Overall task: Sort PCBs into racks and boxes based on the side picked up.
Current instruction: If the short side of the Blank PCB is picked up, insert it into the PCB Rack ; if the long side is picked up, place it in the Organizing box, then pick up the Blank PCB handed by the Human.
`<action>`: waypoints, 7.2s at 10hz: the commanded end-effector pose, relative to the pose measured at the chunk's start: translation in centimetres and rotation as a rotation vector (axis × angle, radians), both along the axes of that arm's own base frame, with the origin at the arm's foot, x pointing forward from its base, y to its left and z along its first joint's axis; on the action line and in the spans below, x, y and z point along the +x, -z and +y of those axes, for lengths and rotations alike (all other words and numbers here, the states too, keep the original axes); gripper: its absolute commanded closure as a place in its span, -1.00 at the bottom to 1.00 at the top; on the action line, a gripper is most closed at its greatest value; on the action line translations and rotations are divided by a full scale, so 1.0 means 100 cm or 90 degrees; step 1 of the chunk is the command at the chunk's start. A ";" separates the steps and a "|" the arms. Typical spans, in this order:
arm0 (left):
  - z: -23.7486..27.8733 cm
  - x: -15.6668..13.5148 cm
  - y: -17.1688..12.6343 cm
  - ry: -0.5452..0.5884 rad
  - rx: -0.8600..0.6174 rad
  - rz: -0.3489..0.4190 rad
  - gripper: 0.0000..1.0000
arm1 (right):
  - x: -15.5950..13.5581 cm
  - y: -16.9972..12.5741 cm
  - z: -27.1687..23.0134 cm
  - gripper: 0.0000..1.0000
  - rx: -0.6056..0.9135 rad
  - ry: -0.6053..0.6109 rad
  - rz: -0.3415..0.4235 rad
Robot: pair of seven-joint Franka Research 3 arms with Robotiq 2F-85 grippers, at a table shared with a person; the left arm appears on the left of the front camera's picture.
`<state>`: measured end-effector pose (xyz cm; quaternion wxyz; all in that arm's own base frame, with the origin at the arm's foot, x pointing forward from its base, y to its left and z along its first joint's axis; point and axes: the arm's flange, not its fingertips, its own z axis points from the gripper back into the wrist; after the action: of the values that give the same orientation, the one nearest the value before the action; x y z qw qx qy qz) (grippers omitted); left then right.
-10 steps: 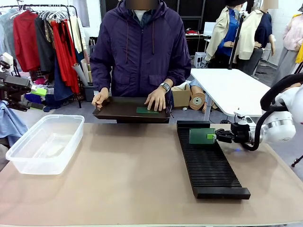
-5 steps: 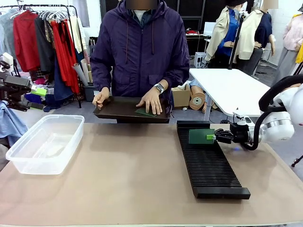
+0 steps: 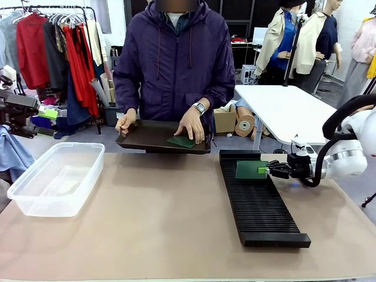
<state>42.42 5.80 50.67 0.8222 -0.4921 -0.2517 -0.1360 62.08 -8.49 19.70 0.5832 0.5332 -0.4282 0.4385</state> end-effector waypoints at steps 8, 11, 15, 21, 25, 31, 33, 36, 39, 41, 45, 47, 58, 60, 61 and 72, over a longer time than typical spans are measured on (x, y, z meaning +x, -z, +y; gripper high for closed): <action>0.000 -0.001 -0.001 0.004 -0.004 -0.001 -1.00 | 0.006 -0.018 0.004 -1.00 0.030 0.035 0.020; 0.000 -0.001 -0.001 0.004 -0.004 -0.001 -1.00 | 0.006 -0.009 0.000 -1.00 0.023 0.025 0.001; 0.000 -0.001 -0.001 0.004 -0.004 -0.001 -1.00 | 0.006 -0.009 0.000 -1.00 0.023 0.025 0.001; 0.000 -0.001 -0.001 0.004 -0.004 -0.001 -1.00 | 0.006 -0.009 0.000 -1.00 0.023 0.025 0.001; 0.000 -0.001 -0.001 0.004 -0.004 -0.001 -1.00 | 0.006 -0.009 0.000 -1.00 0.023 0.025 0.001; 0.000 -0.001 -0.001 0.004 -0.004 -0.001 -1.00 | 0.004 -0.071 0.023 -1.00 0.012 0.023 -0.013; 0.000 -0.001 -0.001 0.004 -0.004 -0.001 -1.00 | -0.006 -0.104 0.028 -1.00 0.011 0.013 0.005; 0.000 -0.001 -0.001 0.004 -0.004 -0.001 -1.00 | -0.032 -0.143 0.042 -1.00 0.016 -0.007 0.096; 0.000 -0.001 -0.001 0.004 -0.004 -0.001 -1.00 | -0.057 -0.171 0.052 -1.00 -0.010 0.011 0.236; 0.000 -0.001 -0.001 0.004 -0.004 -0.001 -1.00 | -0.076 -0.183 0.057 -1.00 0.023 0.013 0.364; 0.000 -0.001 -0.001 0.004 -0.004 -0.001 -1.00 | -0.107 -0.215 0.056 -1.00 -0.019 0.023 0.483; 0.000 -0.001 -0.001 0.004 -0.004 -0.001 -1.00 | -0.122 -0.227 0.053 -1.00 -0.040 0.027 0.532; 0.000 -0.001 -0.001 0.004 -0.004 -0.001 -1.00 | -0.128 -0.235 0.055 -1.00 -0.008 -0.004 0.538; 0.000 -0.001 -0.001 0.004 -0.004 -0.001 -1.00 | -0.128 -0.235 0.055 -1.00 -0.008 -0.004 0.538; 0.000 -0.001 -0.001 0.004 -0.004 -0.001 -1.00 | -0.128 -0.235 0.055 -1.00 -0.008 -0.004 0.538; 0.000 -0.001 -0.001 0.004 -0.004 -0.001 -1.00 | -0.128 -0.235 0.055 -1.00 -0.008 -0.004 0.538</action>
<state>42.43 5.80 50.65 0.8222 -0.4922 -0.2515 -0.1359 49.29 -3.18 42.91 0.7058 0.6700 -0.1410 0.1818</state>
